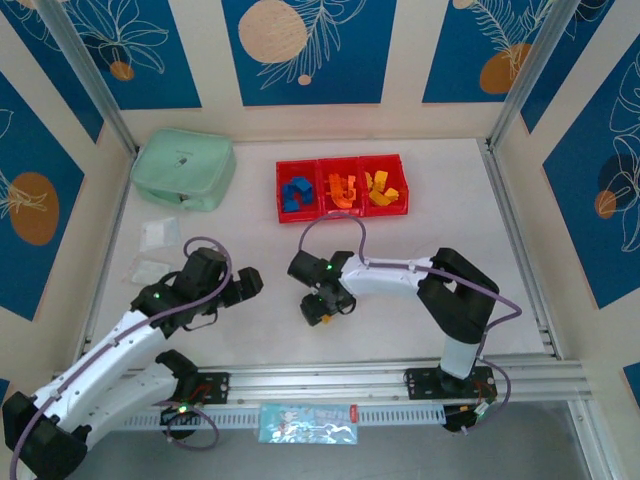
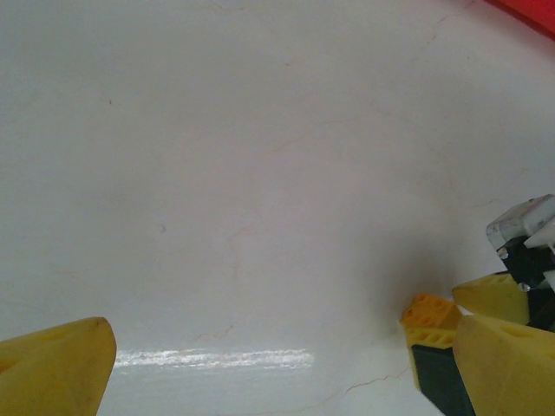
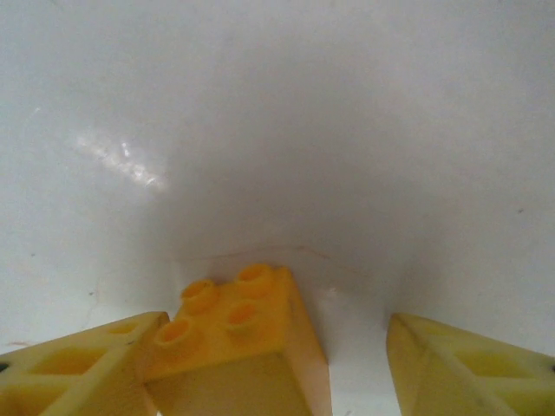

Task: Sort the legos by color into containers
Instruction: Pick up the lego from the bottom-center of the table.

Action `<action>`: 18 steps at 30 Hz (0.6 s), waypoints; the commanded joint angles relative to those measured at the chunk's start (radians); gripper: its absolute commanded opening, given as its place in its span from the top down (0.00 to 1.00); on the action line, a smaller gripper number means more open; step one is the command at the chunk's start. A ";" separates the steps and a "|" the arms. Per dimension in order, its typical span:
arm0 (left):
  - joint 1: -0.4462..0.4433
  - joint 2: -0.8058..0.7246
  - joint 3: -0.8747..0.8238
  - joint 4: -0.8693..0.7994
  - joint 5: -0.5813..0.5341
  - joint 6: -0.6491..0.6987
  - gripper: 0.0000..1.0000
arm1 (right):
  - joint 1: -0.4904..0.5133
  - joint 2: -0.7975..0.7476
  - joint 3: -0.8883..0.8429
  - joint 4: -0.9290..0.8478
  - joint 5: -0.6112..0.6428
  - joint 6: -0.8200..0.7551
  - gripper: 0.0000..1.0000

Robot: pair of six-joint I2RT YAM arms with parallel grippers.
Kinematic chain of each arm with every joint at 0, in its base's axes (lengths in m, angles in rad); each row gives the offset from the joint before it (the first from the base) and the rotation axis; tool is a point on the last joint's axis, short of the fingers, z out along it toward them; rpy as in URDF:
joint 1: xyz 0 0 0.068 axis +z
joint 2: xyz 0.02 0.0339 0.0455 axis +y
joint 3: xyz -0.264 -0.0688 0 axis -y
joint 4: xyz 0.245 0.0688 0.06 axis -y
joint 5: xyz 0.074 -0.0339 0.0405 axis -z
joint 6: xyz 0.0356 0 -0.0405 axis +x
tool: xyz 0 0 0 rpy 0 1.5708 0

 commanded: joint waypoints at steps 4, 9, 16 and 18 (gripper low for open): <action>0.013 0.013 0.000 0.013 -0.004 -0.004 0.01 | -0.017 0.011 0.006 -0.013 0.018 -0.019 0.50; 0.012 0.024 0.009 0.024 0.002 -0.001 0.01 | -0.028 -0.002 0.009 -0.019 0.009 -0.015 0.65; 0.014 0.090 0.064 0.064 0.013 0.035 0.01 | -0.126 -0.110 0.063 -0.080 0.004 -0.001 0.70; 0.014 0.129 0.091 0.085 0.017 0.050 0.01 | -0.199 -0.141 0.084 -0.091 0.000 -0.006 0.69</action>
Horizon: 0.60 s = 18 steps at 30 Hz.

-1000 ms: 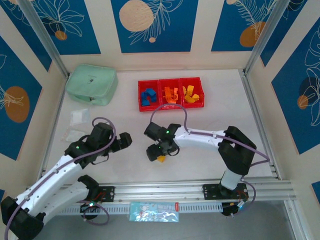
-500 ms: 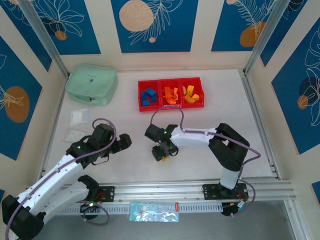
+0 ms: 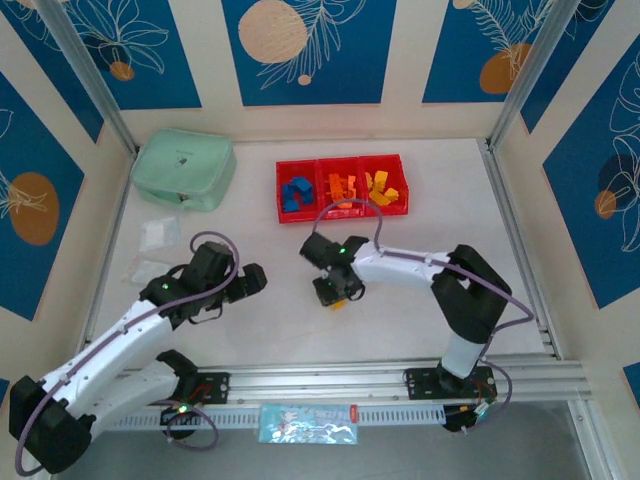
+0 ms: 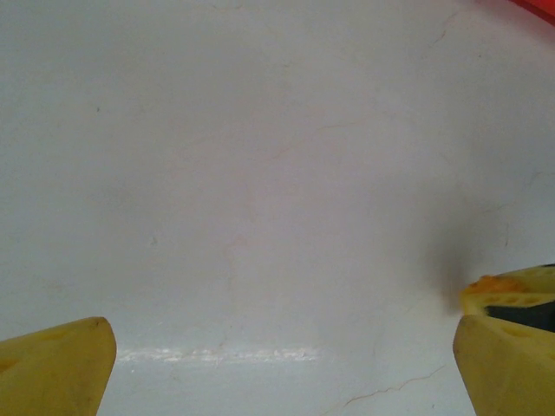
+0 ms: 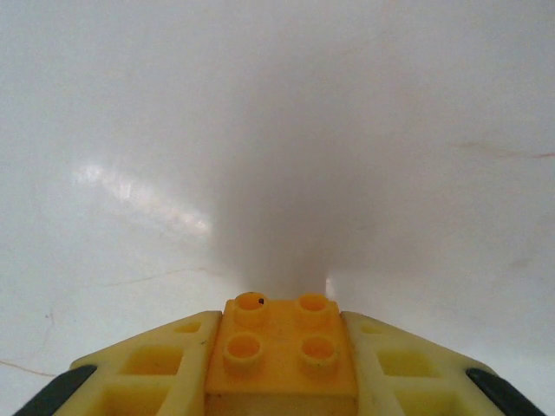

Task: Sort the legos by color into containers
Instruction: Pick up the lego from the bottom-center of the table, then place the lego in the container.

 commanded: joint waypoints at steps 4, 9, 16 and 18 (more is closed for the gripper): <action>0.015 0.116 0.108 0.112 0.029 0.067 0.01 | -0.235 -0.069 0.129 -0.032 -0.003 -0.020 0.69; 0.017 0.235 0.176 0.195 0.037 0.097 0.01 | -0.400 0.000 0.266 0.014 0.049 -0.060 0.69; 0.041 0.378 0.264 0.270 0.047 0.138 0.01 | -0.575 0.218 0.535 0.048 0.051 -0.122 0.70; 0.049 0.407 0.289 0.278 0.047 0.146 0.01 | -0.596 0.289 0.617 0.044 0.060 -0.142 0.69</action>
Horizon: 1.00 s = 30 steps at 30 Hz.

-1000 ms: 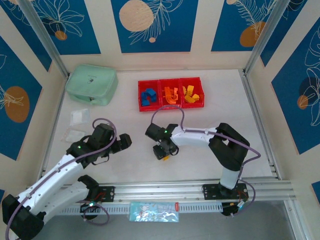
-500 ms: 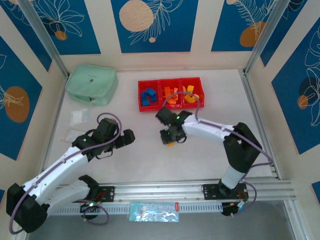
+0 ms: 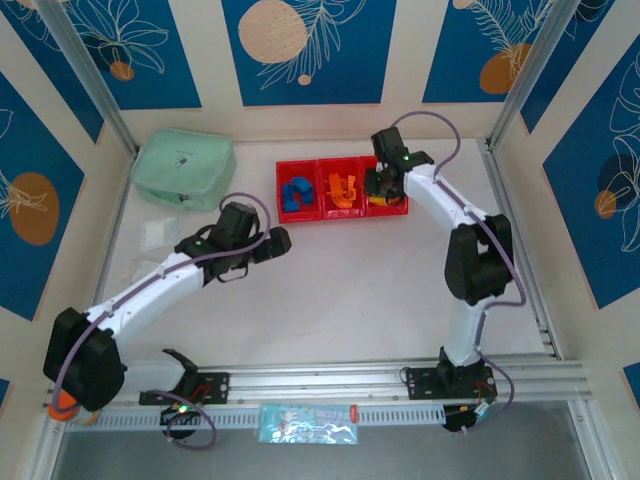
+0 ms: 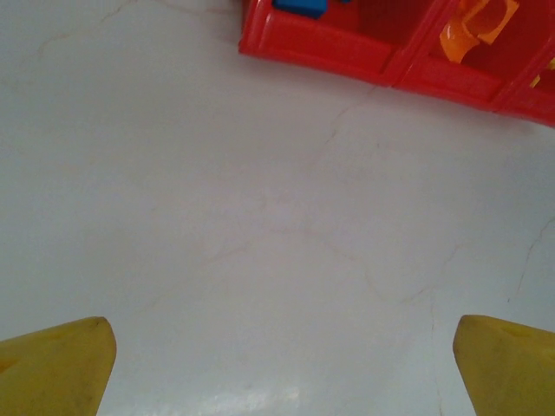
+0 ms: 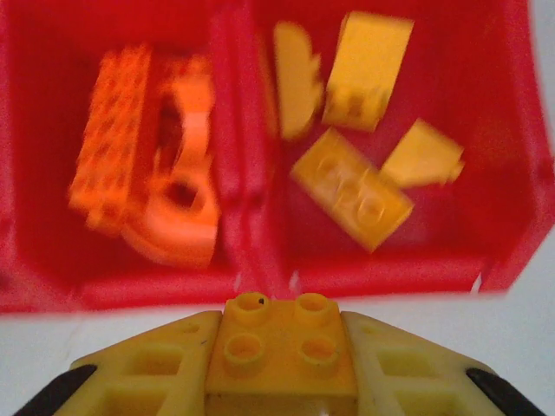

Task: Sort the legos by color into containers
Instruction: Place the lego in the container, then reset both arms

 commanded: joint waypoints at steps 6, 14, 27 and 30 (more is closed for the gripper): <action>0.040 0.079 0.087 0.058 0.036 0.046 0.01 | -0.063 0.234 0.272 -0.022 0.062 -0.075 0.69; 0.082 0.070 0.088 0.035 0.016 0.079 0.01 | -0.083 0.220 0.340 -0.058 0.037 -0.094 0.27; 0.305 -0.096 -0.169 0.281 -0.501 0.512 0.01 | -0.191 -0.511 -0.669 0.442 0.261 -0.077 0.01; 0.352 -0.076 -0.315 0.550 -0.497 0.640 0.01 | -0.253 -0.571 -0.914 0.712 0.222 -0.117 0.01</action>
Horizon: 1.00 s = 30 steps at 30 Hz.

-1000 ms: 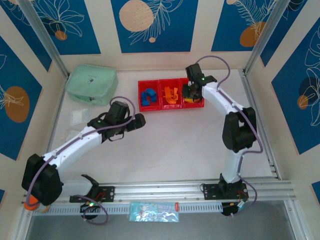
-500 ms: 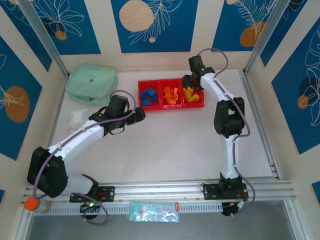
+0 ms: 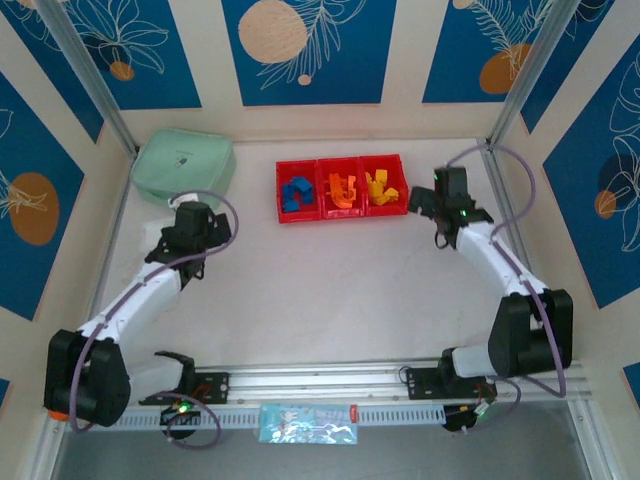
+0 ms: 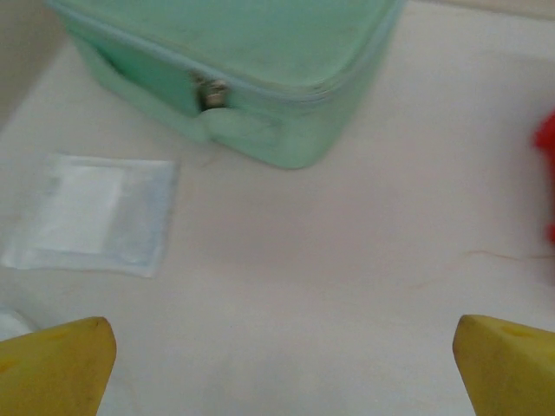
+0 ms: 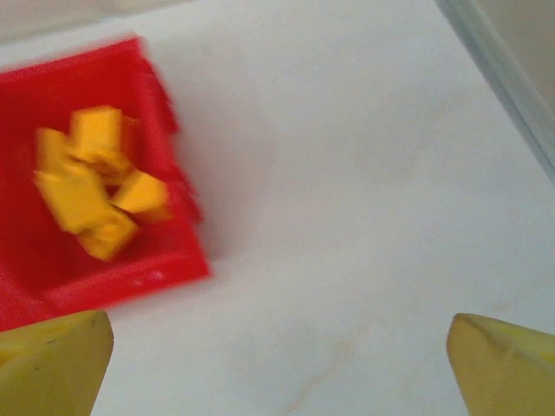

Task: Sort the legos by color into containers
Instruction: Reset both arms

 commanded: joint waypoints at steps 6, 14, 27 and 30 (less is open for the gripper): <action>0.055 0.192 -0.350 0.914 0.074 0.372 0.01 | -0.067 0.020 -0.454 0.785 -0.177 -0.124 0.01; 0.115 0.348 -0.352 1.082 0.260 0.406 0.01 | -0.087 0.158 -0.518 1.051 -0.345 -0.174 0.01; 0.149 0.383 -0.342 1.091 0.278 0.375 0.01 | -0.084 0.164 -0.508 1.038 -0.372 -0.191 0.01; 0.149 0.384 -0.341 1.091 0.282 0.377 0.01 | -0.087 0.161 -0.512 1.042 -0.377 -0.191 0.01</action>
